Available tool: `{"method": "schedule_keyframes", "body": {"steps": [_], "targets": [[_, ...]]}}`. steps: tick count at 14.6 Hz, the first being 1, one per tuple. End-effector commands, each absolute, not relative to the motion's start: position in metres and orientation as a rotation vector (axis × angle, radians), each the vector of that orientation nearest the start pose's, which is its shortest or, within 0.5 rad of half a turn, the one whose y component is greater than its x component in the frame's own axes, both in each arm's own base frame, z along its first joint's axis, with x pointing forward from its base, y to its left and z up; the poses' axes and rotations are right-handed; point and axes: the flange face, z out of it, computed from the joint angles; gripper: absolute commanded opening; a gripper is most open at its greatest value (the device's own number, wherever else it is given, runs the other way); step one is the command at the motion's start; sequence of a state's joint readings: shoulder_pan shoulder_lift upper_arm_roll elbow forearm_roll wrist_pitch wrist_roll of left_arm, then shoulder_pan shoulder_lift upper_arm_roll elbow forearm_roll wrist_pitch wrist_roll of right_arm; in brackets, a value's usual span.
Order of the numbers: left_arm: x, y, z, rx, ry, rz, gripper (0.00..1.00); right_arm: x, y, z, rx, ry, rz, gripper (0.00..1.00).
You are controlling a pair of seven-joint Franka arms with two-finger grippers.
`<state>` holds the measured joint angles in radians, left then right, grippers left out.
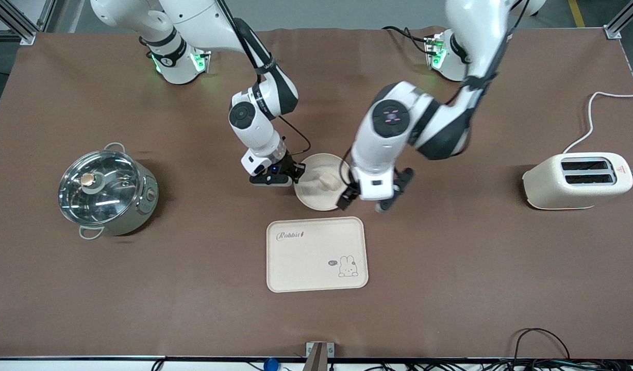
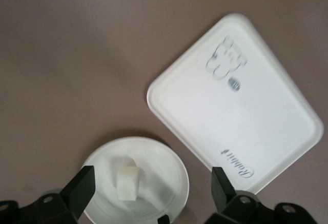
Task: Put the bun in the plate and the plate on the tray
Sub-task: 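Release the bun in the plate and raise the left gripper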
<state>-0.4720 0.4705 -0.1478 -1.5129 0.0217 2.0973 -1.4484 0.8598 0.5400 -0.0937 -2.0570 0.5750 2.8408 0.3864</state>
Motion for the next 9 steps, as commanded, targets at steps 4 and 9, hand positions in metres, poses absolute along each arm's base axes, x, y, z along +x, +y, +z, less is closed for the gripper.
{"method": "schedule_keyframes", "body": {"steps": [4, 9], "targets": [[0.613, -0.257, 0.506, -3.101, -0.816, -0.114, 1.00, 0.477, 0.392, 0.258, -2.720, 0.330, -0.057, 0.00], [0.591, -0.152, 0.588, -3.109, -0.455, -0.071, 1.00, 0.549, 0.379, 0.272, -2.645, 0.436, -0.173, 0.00]]}}
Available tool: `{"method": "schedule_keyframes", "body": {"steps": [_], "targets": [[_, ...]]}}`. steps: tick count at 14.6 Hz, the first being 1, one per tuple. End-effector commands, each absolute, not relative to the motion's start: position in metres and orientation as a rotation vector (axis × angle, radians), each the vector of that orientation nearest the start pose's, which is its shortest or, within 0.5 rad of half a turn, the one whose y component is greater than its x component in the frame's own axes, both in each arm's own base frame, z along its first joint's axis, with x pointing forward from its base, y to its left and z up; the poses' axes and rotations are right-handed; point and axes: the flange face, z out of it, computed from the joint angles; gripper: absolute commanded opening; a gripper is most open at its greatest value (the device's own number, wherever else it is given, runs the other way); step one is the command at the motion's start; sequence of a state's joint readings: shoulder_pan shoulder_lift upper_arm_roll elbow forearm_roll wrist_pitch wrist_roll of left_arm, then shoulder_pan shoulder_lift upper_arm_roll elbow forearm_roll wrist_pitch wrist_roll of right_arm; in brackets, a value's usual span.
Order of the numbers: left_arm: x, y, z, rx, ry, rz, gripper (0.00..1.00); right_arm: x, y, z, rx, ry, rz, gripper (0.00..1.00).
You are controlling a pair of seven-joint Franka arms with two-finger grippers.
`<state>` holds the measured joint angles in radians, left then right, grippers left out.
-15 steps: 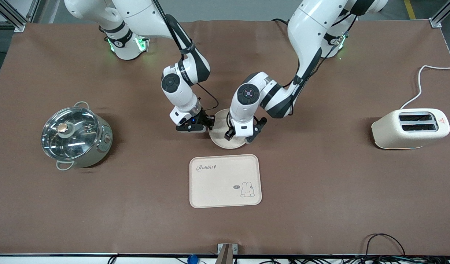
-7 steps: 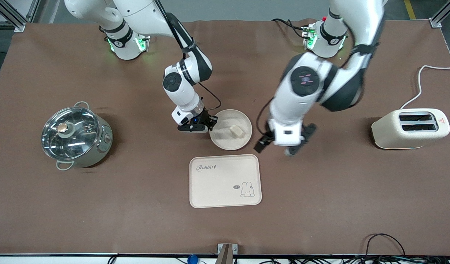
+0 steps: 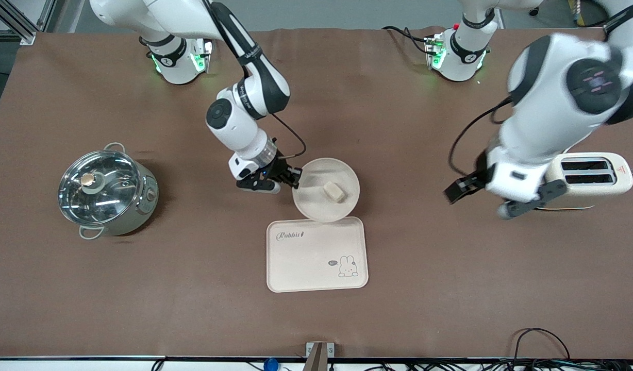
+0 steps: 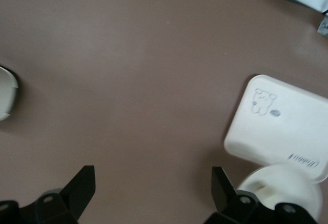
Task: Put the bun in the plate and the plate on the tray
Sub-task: 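Slide the plate with the right gripper onto the white tray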
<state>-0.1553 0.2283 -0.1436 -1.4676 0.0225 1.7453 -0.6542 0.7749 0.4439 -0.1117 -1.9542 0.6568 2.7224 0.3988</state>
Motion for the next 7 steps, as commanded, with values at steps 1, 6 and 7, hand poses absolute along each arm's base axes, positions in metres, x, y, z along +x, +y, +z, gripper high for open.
{"method": "schedule_keyframes", "body": {"steps": [1, 6, 7], "targets": [[0.584, -0.138, 0.600, -3.106, -0.416, -0.059, 1.00, 0.569, 0.376, 0.261, -2.642, 0.462, -0.184, 0.00], [0.547, -0.086, 0.644, -3.112, -0.105, -0.038, 1.00, 0.626, 0.350, 0.221, -2.636, 0.561, -0.216, 0.00], [0.535, -0.084, 0.647, -3.109, -0.095, -0.024, 1.00, 0.632, 0.345, 0.222, -2.628, 0.573, -0.224, 0.00]]}}
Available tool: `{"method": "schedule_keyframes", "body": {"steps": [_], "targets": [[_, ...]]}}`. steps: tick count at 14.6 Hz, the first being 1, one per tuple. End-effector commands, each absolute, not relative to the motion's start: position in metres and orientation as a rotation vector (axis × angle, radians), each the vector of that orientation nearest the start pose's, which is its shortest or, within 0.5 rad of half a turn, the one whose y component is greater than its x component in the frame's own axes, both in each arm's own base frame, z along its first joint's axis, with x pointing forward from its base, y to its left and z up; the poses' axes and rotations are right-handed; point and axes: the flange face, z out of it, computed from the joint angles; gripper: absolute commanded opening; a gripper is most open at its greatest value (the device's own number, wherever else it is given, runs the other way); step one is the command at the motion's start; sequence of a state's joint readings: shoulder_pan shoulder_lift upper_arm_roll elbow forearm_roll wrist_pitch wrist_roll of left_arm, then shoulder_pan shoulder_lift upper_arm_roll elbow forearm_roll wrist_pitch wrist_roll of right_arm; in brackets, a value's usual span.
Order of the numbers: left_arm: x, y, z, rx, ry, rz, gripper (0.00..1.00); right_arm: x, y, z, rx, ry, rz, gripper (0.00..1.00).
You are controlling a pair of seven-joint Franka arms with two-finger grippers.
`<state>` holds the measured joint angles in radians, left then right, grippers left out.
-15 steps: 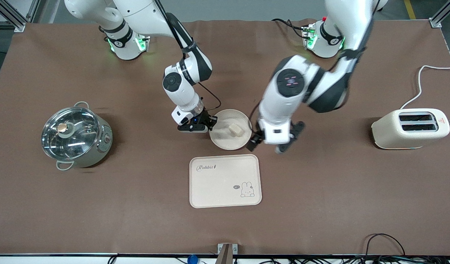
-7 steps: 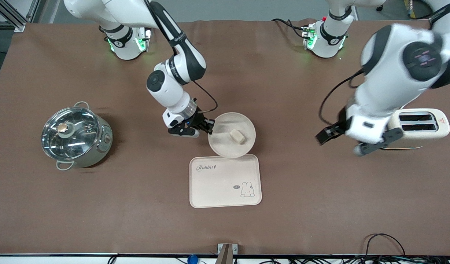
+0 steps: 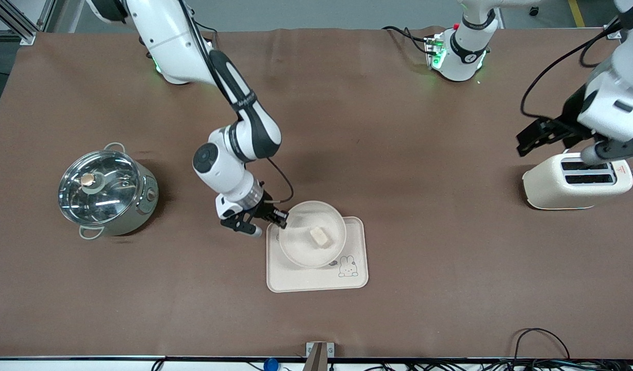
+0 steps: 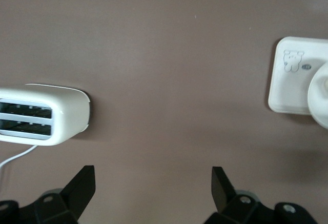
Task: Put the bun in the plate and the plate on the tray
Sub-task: 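Slide the plate with the right gripper onto the white tray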
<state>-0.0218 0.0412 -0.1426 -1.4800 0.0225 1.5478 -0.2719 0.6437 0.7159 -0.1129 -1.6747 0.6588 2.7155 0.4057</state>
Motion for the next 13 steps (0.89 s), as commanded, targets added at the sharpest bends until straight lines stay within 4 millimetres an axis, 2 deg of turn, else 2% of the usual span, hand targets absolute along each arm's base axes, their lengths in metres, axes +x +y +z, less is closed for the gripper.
{"method": "schedule_keyframes", "body": {"steps": [1, 2, 4, 5, 7, 9, 13], "targets": [[0.522, -0.081, 0.649, -3.112, -0.104, -0.019, 1.00, 0.634, 0.344, 0.217, -2.630, 0.578, -0.220, 0.00], [0.516, -0.080, 0.647, -3.123, -0.107, -0.008, 1.00, 0.638, 0.344, 0.206, -2.630, 0.592, -0.216, 0.00], [0.504, -0.079, 0.650, -3.128, -0.078, 0.020, 1.00, 0.652, 0.346, 0.200, -2.613, 0.604, -0.234, 0.01], [0.502, -0.079, 0.651, -3.129, -0.063, 0.040, 1.00, 0.652, 0.348, 0.199, -2.611, 0.612, -0.233, 0.00], [0.502, -0.076, 0.651, -3.129, -0.011, 0.043, 1.00, 0.648, 0.356, 0.198, -2.619, 0.594, -0.230, 0.00], [0.506, -0.063, 0.651, -3.130, 0.018, 0.043, 1.00, 0.646, 0.359, 0.194, -2.627, 0.585, -0.225, 0.00], [0.507, -0.066, 0.652, -3.129, 0.030, 0.041, 1.00, 0.638, 0.364, 0.187, -2.640, 0.574, -0.214, 0.03]]}}
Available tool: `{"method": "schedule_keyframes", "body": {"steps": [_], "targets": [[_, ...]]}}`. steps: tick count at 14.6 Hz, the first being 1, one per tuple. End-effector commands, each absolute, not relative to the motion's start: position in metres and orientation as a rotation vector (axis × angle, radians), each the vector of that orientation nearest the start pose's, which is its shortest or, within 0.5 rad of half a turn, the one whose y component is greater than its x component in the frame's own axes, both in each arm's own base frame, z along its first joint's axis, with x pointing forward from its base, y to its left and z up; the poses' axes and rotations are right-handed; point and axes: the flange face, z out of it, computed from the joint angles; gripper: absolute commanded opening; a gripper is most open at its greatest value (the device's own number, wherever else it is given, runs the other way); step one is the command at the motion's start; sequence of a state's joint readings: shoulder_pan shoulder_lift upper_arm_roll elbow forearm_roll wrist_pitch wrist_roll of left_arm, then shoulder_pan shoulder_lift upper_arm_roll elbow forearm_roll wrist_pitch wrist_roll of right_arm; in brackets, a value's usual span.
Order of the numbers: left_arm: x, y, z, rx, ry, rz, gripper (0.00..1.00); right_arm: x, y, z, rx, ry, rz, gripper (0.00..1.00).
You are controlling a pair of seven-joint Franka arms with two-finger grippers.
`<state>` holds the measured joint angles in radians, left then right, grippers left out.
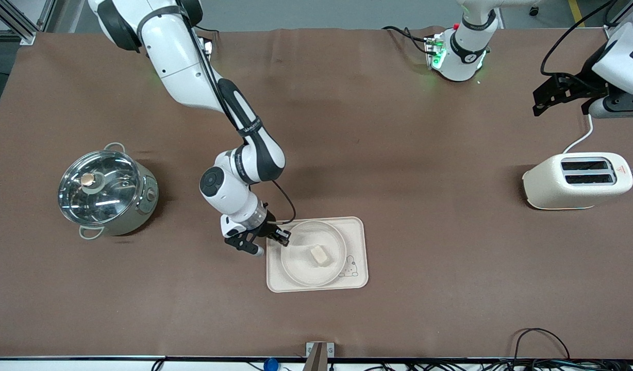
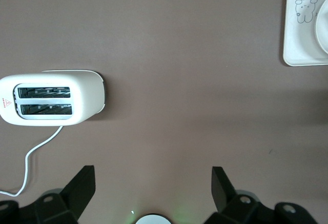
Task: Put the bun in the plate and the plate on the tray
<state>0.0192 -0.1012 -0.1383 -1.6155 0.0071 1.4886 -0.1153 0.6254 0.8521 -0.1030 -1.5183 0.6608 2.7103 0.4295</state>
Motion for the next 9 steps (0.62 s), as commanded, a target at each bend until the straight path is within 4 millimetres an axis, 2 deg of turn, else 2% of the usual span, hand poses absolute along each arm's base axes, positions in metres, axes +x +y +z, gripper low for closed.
{"method": "schedule_keyframes", "body": {"steps": [1, 3, 4, 5, 6, 7, 9], "targets": [[0.507, -0.066, 0.652, -3.126, 0.030, 0.040, 1.00, 0.637, 0.364, 0.187, -2.642, 0.572, -0.212, 0.06], [0.508, -0.068, 0.651, -3.123, 0.037, 0.042, 1.00, 0.637, 0.364, 0.186, -2.642, 0.572, -0.210, 0.32], [0.507, -0.070, 0.651, -3.119, 0.043, 0.039, 1.00, 0.637, 0.364, 0.186, -2.641, 0.574, -0.210, 0.54], [0.507, -0.071, 0.652, -3.118, 0.046, 0.034, 1.00, 0.638, 0.364, 0.190, -2.637, 0.578, -0.211, 0.62], [0.508, -0.072, 0.653, -3.119, 0.048, 0.031, 1.00, 0.638, 0.364, 0.192, -2.632, 0.582, -0.212, 0.79], [0.509, -0.074, 0.651, -3.118, 0.053, 0.036, 1.00, 0.638, 0.364, 0.194, -2.629, 0.586, -0.214, 1.00], [0.509, -0.074, 0.653, -3.119, 0.053, 0.031, 1.00, 0.639, 0.354, 0.202, -2.630, 0.592, -0.217, 1.00]]}}
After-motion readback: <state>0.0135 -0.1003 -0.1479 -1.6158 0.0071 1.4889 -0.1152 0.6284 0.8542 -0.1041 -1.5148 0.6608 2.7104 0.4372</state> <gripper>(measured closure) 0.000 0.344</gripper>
